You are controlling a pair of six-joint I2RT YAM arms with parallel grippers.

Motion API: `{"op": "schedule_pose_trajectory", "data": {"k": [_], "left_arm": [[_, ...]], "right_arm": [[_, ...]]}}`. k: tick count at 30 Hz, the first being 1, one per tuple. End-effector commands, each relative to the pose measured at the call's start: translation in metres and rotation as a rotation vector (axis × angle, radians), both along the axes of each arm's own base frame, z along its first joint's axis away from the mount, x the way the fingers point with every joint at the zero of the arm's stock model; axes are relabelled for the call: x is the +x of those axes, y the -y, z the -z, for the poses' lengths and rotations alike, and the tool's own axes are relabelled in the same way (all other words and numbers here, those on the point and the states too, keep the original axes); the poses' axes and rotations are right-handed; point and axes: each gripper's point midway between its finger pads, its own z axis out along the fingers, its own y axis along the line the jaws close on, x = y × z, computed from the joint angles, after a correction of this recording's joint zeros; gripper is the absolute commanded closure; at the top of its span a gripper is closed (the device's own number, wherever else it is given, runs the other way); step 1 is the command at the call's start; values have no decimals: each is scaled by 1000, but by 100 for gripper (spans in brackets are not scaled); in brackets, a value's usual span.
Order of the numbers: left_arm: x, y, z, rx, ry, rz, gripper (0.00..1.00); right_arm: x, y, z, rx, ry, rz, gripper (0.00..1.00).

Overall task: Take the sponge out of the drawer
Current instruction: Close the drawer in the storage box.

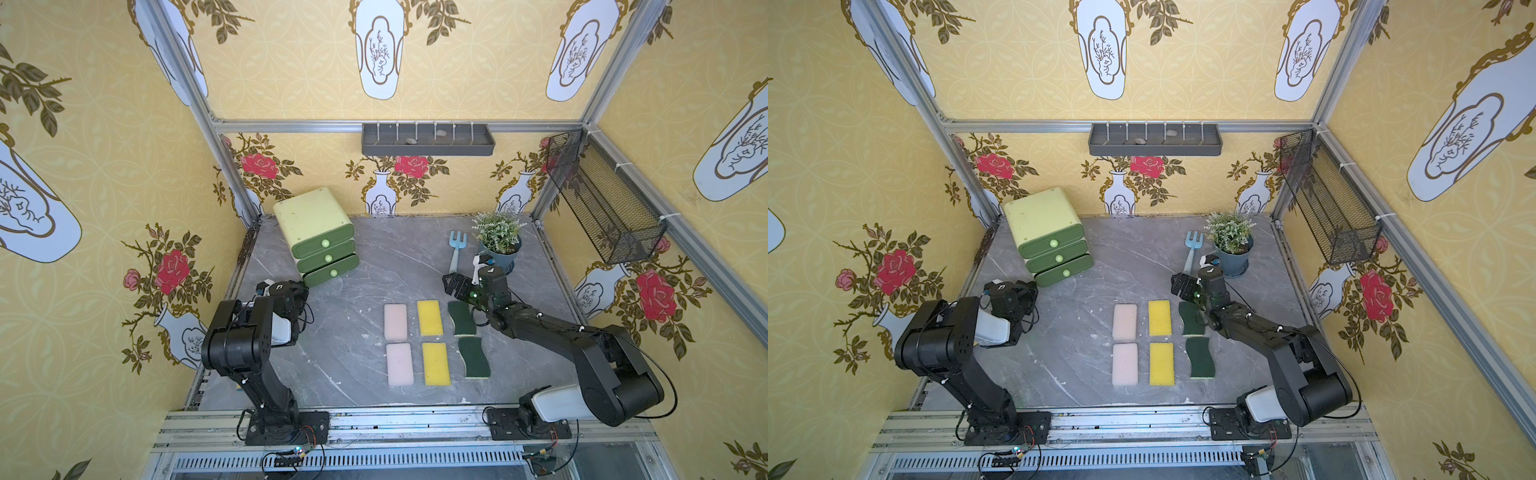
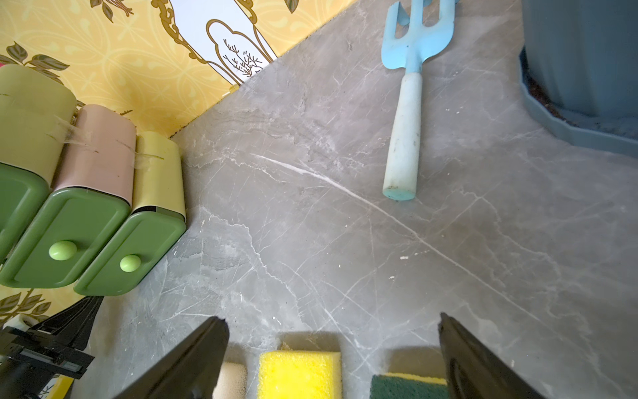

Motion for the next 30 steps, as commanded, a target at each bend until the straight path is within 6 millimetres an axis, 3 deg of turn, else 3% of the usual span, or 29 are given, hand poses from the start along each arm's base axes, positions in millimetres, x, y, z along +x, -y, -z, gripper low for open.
{"op": "schedule_pose_trajectory", "data": {"k": [1,16,30], "left_arm": [[3,1,-8,-4,37,9,97],[-12,4,-9,-33,30,13,97],[0,20,-10,-56,40,63,100]], "right_arm": [[8,-2,-12,20,47,7,2],[8,-2,-9,17,41,8,2],[8,-2,-8,17,37,5,3]]}}
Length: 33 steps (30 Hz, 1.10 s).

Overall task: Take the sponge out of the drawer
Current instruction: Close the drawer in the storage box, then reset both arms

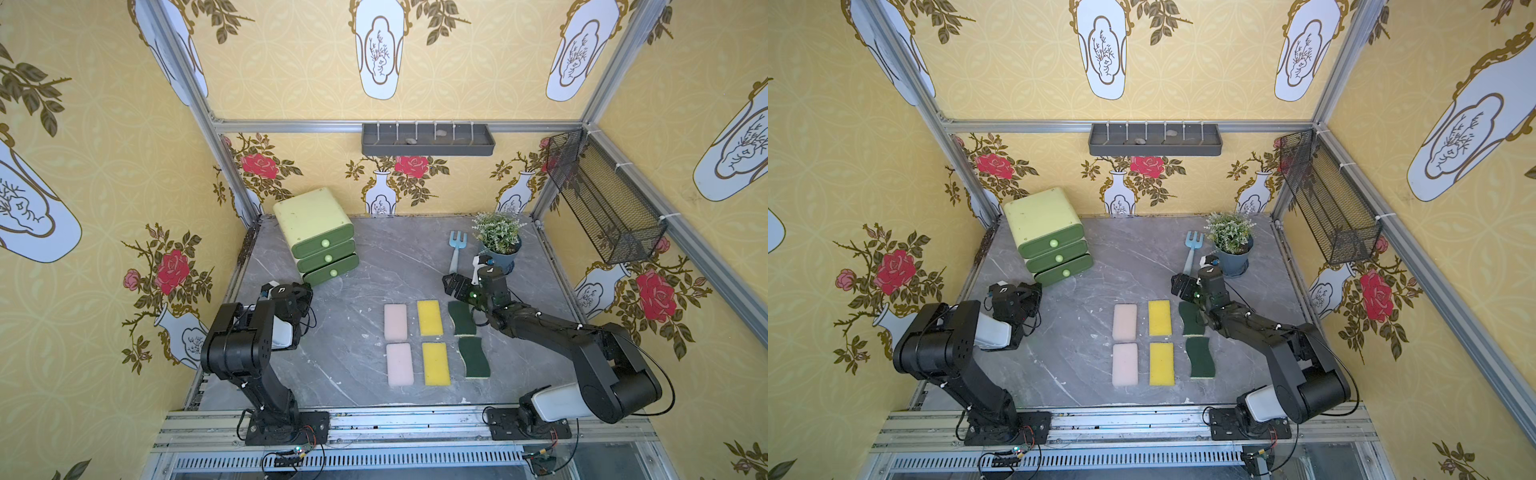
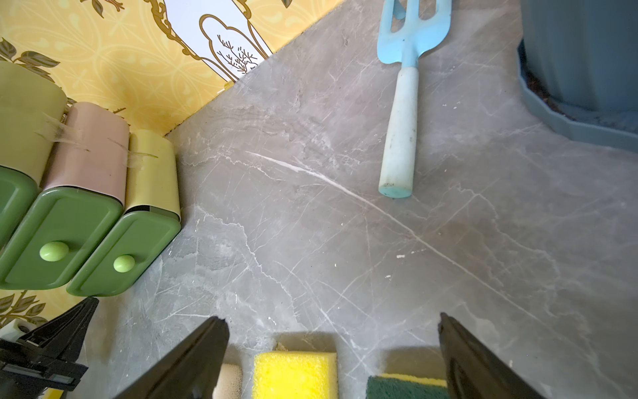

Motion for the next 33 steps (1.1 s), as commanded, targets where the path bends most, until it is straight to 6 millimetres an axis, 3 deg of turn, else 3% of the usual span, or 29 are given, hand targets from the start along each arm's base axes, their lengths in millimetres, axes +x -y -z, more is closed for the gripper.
{"op": "schedule_pose_trajectory", "data": {"k": [1,8,15,18,25,32,33], "left_arm": [[8,1,-6,11,31,11,100],[20,-3,-10,33,35,5,100],[13,-7,-6,43,17,-10,99],[6,-8,-5,54,14,-8,94],[-19,-10,-15,157,-6,-25,71],[-43,-5,-55,403,-12,-58,40],[-47,-4,-62,438,-9,-65,32]], "right_arm": [[8,-3,-14,23,52,3,2],[8,-3,-15,23,54,4,2],[8,-3,-13,23,51,6,2],[9,-3,-14,22,52,4,2],[8,-3,-12,23,47,4,2],[8,-2,-15,19,57,4,2],[8,-2,-16,18,60,5,2]]}}
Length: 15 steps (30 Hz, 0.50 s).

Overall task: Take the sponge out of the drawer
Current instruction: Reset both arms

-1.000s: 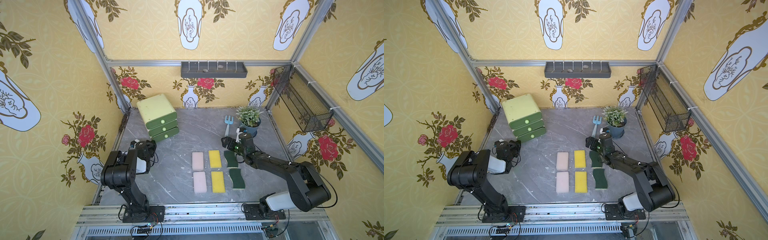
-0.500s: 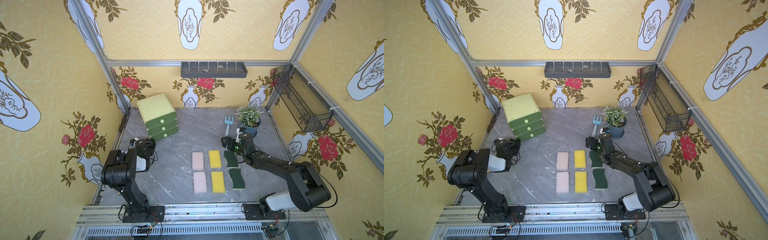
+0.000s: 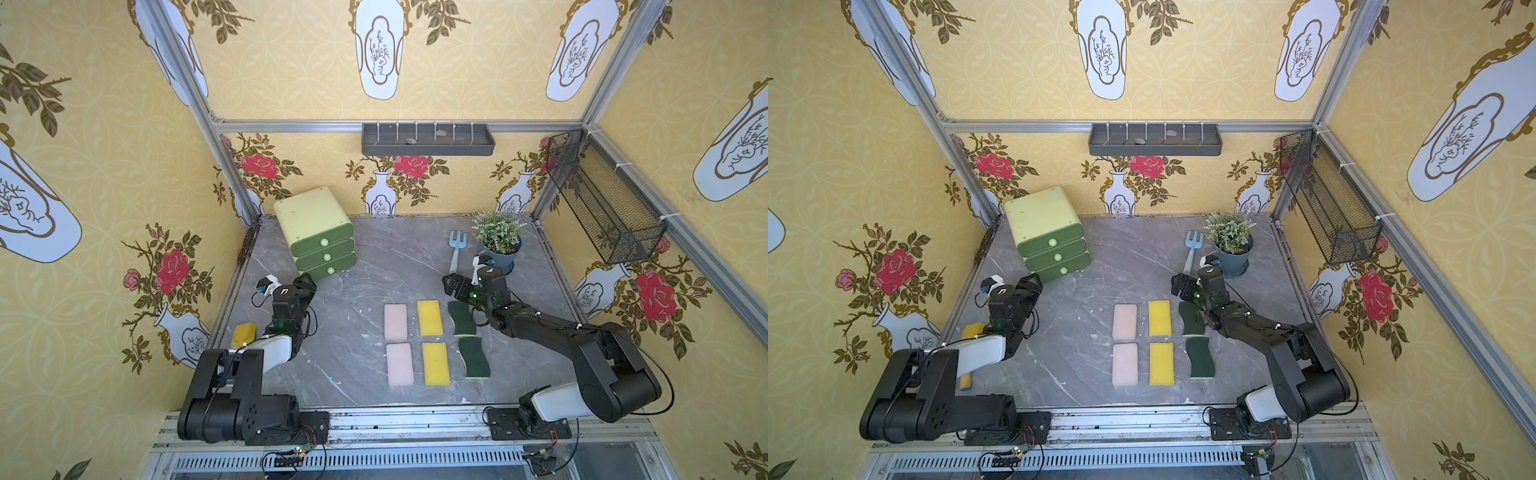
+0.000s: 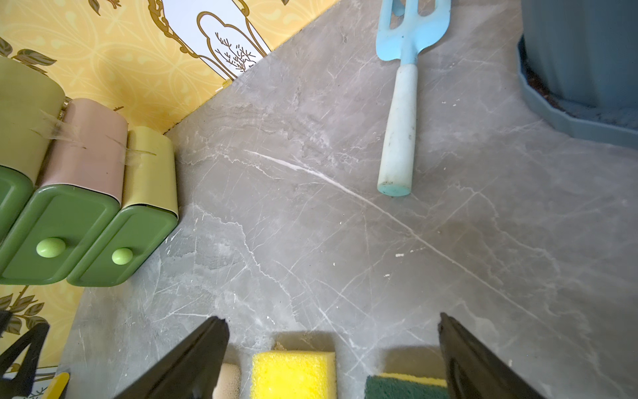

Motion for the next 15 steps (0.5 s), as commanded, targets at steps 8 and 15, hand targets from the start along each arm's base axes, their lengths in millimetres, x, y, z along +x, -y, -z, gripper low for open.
{"op": "schedule_pose_trajectory", "data": {"k": [8,15], "left_arm": [[-32,-10,-57,506,-16,-75,1],[-42,-12,-83,838,-9,-59,1]], "right_arm": [[8,5,-30,-12,107,22,2],[10,26,-42,-122,176,84,2]]}}
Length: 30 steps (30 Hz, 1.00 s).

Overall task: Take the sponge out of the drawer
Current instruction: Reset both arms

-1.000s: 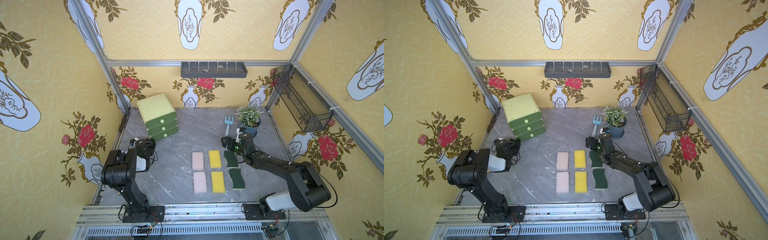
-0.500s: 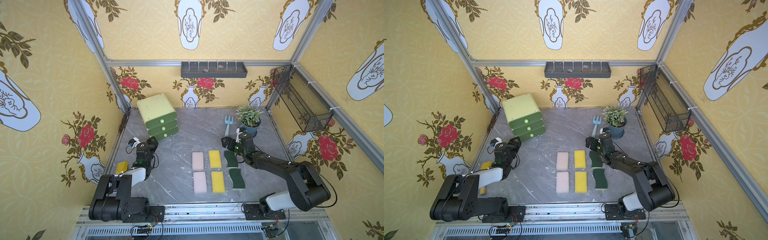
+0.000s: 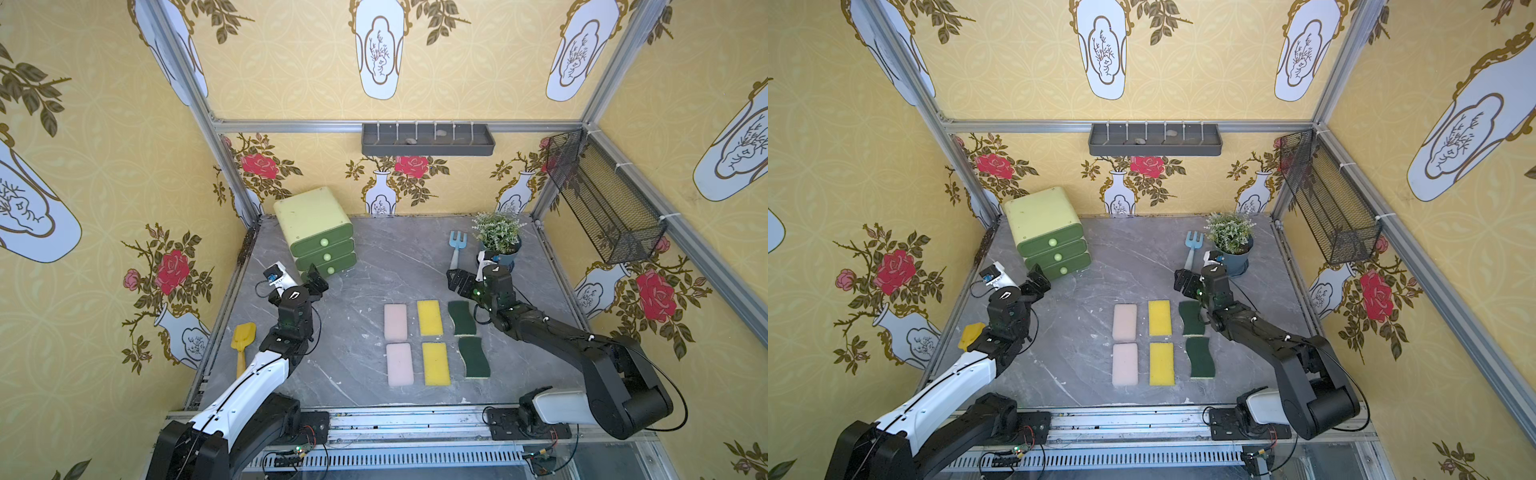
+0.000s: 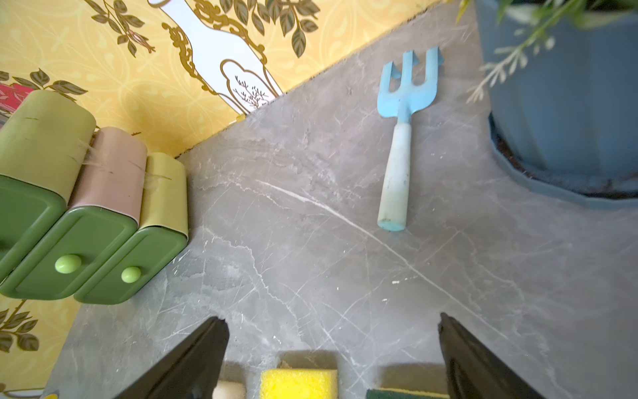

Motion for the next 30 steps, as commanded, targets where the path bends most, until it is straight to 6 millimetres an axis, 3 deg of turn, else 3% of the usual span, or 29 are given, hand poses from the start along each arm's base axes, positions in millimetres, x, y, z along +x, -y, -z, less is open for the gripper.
{"op": "schedule_pose_trajectory", "data": {"k": [1,9,14,20,25,30], "left_arm": [[-7,-17,-3,237,-41,-56,1],[-12,-26,-11,437,78,-99,0],[-3,-39,1,477,57,-146,0],[3,-46,5,486,124,-134,0],[-4,-56,2,499,135,-163,0],[-9,-54,-2,515,142,-138,0]], "right_arm": [[5,18,-9,-94,66,62,3],[8,72,-26,-341,166,253,2],[4,117,-39,-479,233,414,3],[-6,169,-28,-600,294,533,2],[-9,178,-11,-711,321,495,2],[-1,170,16,-655,251,383,2]]}}
